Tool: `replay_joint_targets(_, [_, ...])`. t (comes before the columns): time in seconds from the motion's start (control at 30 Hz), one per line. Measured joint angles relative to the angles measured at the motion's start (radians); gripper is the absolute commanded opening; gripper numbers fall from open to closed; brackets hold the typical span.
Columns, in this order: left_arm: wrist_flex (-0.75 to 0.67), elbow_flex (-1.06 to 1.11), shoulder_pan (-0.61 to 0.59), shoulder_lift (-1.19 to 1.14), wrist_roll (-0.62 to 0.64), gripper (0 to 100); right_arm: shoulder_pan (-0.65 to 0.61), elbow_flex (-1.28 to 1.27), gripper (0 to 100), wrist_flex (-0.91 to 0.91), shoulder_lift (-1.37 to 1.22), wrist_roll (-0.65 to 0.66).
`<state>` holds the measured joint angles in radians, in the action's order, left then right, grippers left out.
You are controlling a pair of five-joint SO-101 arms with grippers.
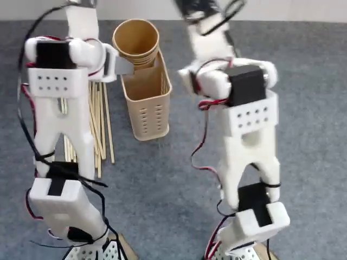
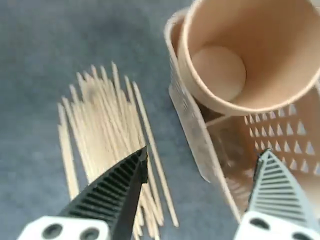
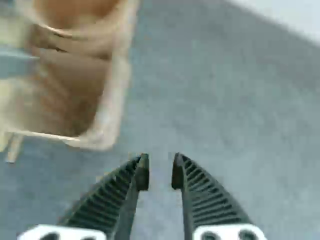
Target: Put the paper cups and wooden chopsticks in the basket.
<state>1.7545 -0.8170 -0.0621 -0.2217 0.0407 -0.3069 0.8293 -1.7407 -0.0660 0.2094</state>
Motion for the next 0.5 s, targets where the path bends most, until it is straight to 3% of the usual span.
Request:
replay_joint_targets(0.2, [-0.008,0.172,0.044,0.0,0.069,35,0.089,-0.221,8.8,-0.006,0.0,0.006])
replay_joint_targets(0.3, [-0.08,0.272,0.049,0.0,0.089,34,0.098,-0.313,8.8,0.005,-0.002,0.008])
replay_joint_targets(0.5, [-0.261,0.488,0.054,0.023,0.097,12,0.121,-0.393,8.8,0.031,-0.002,0.008])
